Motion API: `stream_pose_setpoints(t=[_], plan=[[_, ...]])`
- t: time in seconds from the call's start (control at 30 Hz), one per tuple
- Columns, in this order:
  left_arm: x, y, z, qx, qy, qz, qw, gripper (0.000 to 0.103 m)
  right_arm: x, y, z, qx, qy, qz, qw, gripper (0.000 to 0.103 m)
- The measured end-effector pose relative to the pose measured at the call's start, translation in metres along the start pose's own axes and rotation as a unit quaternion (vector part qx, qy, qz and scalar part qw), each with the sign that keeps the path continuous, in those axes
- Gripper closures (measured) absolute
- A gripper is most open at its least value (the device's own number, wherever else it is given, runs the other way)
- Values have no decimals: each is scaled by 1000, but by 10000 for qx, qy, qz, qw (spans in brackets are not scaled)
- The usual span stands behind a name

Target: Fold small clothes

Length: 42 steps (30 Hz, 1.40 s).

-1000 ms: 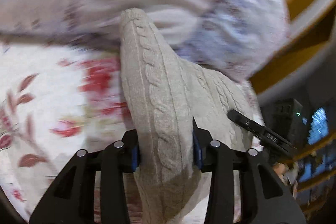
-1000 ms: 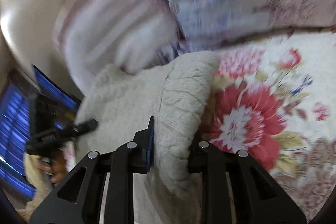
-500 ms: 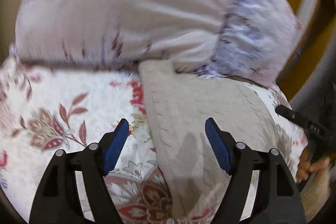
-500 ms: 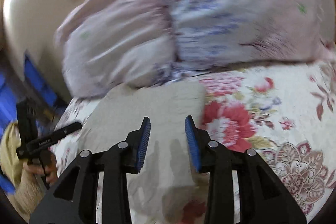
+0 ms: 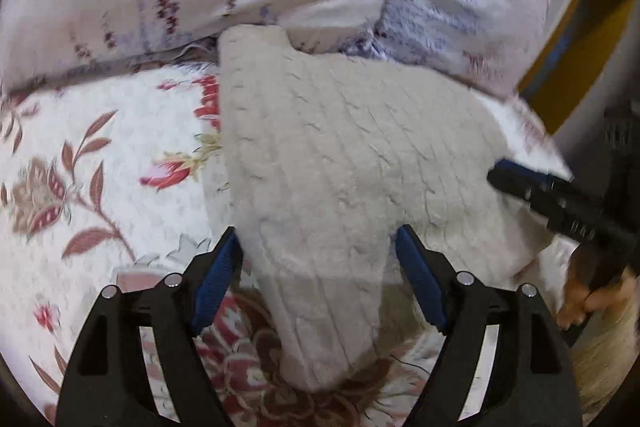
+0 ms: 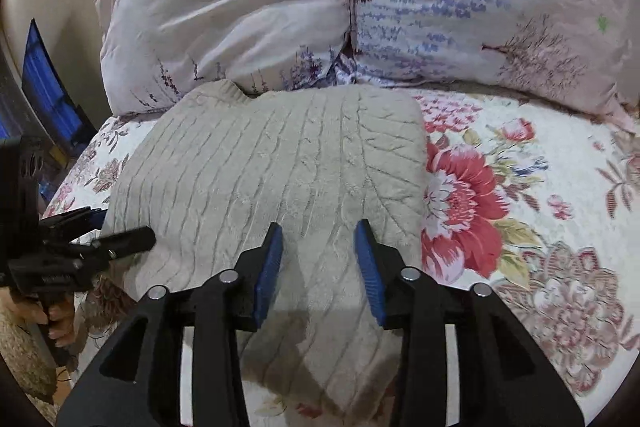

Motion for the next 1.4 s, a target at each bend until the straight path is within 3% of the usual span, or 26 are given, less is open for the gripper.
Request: stream_pose_setpoints(t=[0.03,0.1,0.23,0.4,0.53,0.63,0.73,1.0,1.2,1.4], plan=[[7,2,0,1,-47,119,9999,24,8,2,-3,-11,48,93,9999,32],[20,9,-1,-26,-142,292,9995,20,24,6,-9,17,253,348,9991,12],[55,30,-5,-12,-191,660,9976,5,47,15,-17,93,768,654,9949,2],[70,54,2,79,-532,822,9952,2,58,40,-24,-211,1193,606,9908,1],[64,68,10,77,-701,525,9961,2,53,60,-23,-828,616,253,9943,1],[54,74,20,-86,-925,366,9950,2,41,69,-26,-1069,456,-136,9931,1],[43,77,26,-188,-1155,198,9929,2,32,74,-35,-1037,549,-340,9925,1],[29,78,23,-133,-1274,-81,9917,2,20,70,-58,-328,1159,-526,9913,1],[27,80,24,-166,-1415,-32,9898,2,11,72,-58,-321,1211,-811,9888,1],[23,80,26,-201,-1619,-7,9866,2,10,72,-59,-279,1278,-813,9881,1]])
Point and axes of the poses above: each gripper's, at about its wrist camera, not at the fingertips, and x roughly against the way its jaws point, z to its right, y to its underside, the point moved 2 cm from there along -x, roughly the way its jaws point, and after that the axes turned 10 degrees about x, right-handed, at the moved point
